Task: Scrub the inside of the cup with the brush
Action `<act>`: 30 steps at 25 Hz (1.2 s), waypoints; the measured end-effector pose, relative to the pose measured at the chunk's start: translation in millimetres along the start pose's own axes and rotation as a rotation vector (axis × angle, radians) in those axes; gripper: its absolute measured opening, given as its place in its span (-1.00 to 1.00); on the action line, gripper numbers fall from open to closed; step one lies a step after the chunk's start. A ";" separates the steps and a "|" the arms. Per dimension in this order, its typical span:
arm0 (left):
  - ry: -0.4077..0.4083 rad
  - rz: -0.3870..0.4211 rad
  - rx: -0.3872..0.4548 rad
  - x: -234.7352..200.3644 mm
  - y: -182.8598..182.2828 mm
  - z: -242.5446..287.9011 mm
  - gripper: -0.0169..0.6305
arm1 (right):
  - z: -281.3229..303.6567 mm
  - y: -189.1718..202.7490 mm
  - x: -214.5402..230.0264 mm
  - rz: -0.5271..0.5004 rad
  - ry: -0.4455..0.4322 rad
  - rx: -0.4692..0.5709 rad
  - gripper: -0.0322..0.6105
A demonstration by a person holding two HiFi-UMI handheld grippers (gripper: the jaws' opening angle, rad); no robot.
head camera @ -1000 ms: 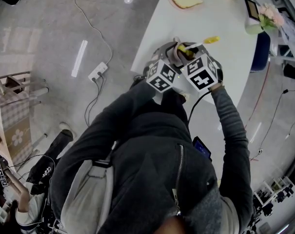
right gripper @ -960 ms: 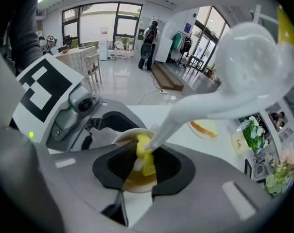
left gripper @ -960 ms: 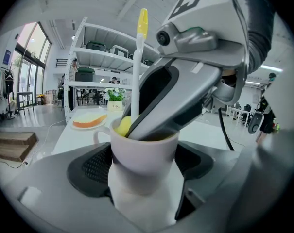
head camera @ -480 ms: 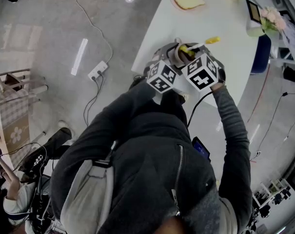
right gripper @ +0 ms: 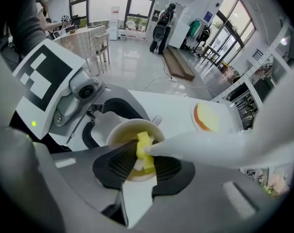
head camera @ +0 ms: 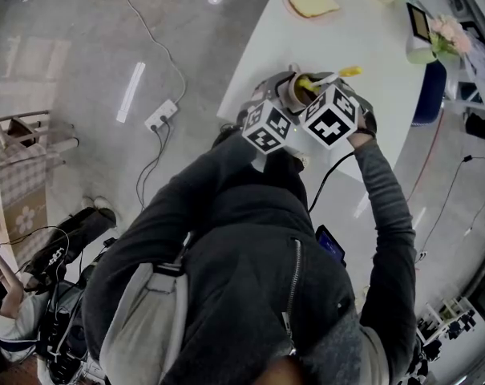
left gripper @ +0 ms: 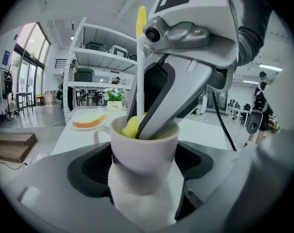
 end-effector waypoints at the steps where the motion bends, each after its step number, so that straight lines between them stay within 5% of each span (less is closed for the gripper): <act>1: 0.000 0.001 -0.001 0.2 0.2 0.4 0.32 | 0.4 0.0 -0.1 -0.006 -0.007 -0.010 -0.59; 14: 0.021 0.010 -0.002 -0.8 0.7 -5.7 0.32 | -3.3 -11.0 1.6 -0.058 -0.135 -0.159 -0.59; 20: 0.015 0.015 -0.001 0.6 0.5 0.9 0.32 | -3.6 -5.3 14.3 0.076 -0.294 -0.069 -0.59; 30: 0.008 0.025 -0.002 1.5 2.2 1.1 0.32 | -9.9 15.4 22.5 0.337 -0.388 0.090 -0.59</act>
Point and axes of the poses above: the fingertips, and each gripper's own axes: z forward along the fingers, x to its right, y out of its underside, the point moved 7 cm from there along -z, backward along the fingers, and after that the axes turned 11 degrees about -x, right-handed, at the moved point
